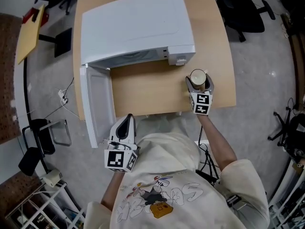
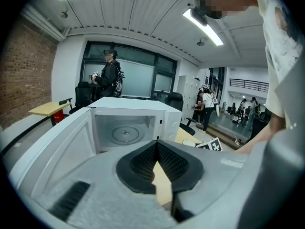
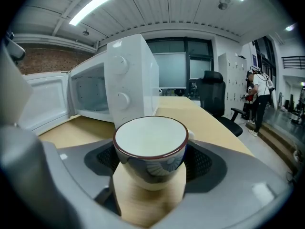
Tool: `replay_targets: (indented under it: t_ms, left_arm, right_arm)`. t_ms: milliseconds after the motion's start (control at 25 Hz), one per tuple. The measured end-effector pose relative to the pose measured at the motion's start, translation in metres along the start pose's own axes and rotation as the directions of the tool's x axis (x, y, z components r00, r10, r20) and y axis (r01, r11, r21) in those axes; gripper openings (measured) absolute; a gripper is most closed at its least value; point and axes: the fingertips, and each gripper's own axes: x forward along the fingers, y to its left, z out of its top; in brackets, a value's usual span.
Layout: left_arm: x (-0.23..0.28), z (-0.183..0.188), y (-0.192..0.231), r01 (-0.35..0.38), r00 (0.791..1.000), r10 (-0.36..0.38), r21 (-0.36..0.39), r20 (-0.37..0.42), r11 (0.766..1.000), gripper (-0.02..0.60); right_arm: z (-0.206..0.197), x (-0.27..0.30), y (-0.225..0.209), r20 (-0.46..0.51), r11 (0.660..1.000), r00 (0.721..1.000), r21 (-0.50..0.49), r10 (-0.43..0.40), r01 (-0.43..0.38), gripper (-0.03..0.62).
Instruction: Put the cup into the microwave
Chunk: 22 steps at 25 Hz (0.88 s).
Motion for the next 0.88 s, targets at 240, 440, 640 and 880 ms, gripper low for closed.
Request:
replay_targets:
  t_ms: [240,440,640,880]
  left_arm:
    - [0.005,0.0,0.001,0.018,1.0,-0.018,-0.016,-0.002,1.0,0.004]
    - [0.006,0.002,-0.001,0.031,0.999,-0.031,-0.028,0.011,0.999,0.004]
    - [-0.001,0.008,0.012,0.017,0.999,-0.015,-0.046,0.043,0.999,0.003]
    - [0.001,0.018,0.022,0.025,0.996,-0.02,-0.055,0.09,0.998,0.003]
  right_arm:
    - [0.02,-0.011,0.027,0.026,0.998,0.998,-0.007,0.06,-0.06,0.4]
    - [0.03,-0.021,0.074,0.008,0.982,0.984,-0.055,0.18,-0.18,0.4]
    - [0.048,-0.019,0.15,0.008,0.936,0.942,-0.119,0.335,-0.331,0.4]
    - [0.093,0.016,0.228,0.041,0.882,0.893,-0.184,0.449,-0.435,0.4]
